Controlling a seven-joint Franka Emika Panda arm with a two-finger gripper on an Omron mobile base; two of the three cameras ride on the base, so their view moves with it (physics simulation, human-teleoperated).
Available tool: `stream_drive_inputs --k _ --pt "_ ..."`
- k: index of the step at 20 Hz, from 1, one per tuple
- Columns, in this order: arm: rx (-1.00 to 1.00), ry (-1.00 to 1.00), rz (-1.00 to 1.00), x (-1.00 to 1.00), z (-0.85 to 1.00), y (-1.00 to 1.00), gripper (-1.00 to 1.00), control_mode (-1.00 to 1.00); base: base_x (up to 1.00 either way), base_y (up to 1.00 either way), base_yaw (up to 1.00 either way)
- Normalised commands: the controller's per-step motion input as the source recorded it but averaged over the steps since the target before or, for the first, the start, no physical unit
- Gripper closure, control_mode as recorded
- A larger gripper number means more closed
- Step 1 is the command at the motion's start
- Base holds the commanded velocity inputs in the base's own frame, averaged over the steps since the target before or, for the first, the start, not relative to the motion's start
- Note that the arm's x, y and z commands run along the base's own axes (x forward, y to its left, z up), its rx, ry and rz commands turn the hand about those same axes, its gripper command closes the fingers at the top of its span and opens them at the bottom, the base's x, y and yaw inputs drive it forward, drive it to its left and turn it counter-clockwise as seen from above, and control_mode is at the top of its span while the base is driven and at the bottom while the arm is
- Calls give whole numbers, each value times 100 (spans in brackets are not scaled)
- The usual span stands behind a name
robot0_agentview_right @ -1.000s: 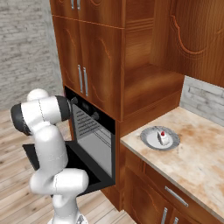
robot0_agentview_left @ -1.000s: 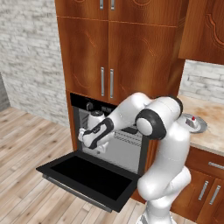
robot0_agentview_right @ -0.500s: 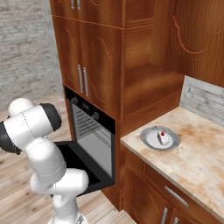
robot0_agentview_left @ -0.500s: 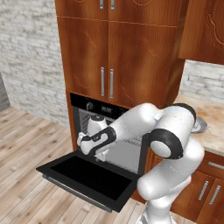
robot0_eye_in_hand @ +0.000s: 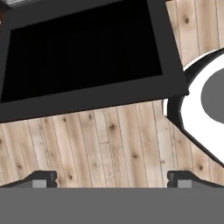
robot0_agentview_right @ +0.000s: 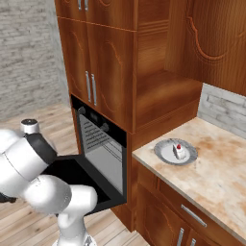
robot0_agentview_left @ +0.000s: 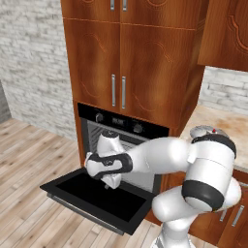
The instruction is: Take the baked cake out of the oven and place it on the plate for cooling. Then close the oven door.
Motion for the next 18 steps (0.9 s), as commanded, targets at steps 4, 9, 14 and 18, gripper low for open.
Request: stream_drive_inputs --k 4,9,14,18 --pt "0 10 -4 -57 11 19 -100 -100 0 0 0" --pt "0 13 -5 -49 -1 23 -100 -100 0 0 0" --pt "-14 11 0 -40 -21 21 -100 -100 0 0 0" --pt "-13 5 0 -42 -18 27 -100 -100 0 0 0"
